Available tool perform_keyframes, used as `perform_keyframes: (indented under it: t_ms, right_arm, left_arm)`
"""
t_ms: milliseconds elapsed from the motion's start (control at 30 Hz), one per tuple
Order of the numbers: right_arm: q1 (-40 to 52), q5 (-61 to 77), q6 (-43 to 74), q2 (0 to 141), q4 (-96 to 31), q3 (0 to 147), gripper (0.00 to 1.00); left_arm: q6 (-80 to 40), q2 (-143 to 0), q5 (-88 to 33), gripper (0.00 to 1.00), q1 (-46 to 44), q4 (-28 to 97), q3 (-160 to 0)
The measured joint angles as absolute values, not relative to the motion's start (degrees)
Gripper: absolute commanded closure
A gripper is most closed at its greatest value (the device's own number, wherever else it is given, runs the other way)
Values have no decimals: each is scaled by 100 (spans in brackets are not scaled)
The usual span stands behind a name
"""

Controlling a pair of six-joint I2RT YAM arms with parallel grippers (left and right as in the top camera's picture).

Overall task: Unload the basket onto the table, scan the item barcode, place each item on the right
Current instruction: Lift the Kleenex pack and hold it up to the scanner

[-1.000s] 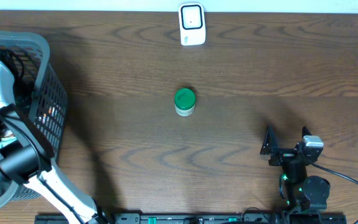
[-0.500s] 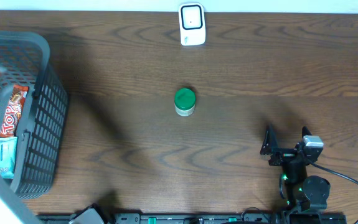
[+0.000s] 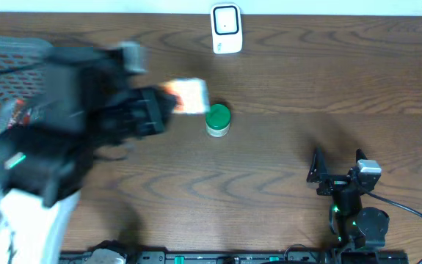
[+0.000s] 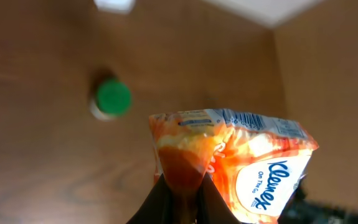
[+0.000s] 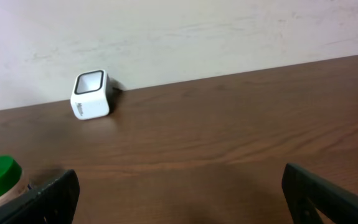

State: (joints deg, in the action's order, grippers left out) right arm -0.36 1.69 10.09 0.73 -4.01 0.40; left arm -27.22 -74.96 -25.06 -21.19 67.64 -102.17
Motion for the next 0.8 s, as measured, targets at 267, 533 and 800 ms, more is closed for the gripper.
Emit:
perform_keyframes:
  t_ms: [267, 533, 800]
  right_arm:
    - [-36, 169, 1007, 73, -401, 40, 1]
    - [-36, 169, 1009, 73, -401, 40, 1]
    - [-36, 169, 1007, 73, -401, 40, 1]
  left_arm:
    - [-2703, -9572, -2147, 93, -3841, 5979, -10016]
    - [-2545, -11467, -1938, 93, -4541, 5050, -9998]
    - [-2943, -12680, -1439, 93, -4576, 4838, -9998]
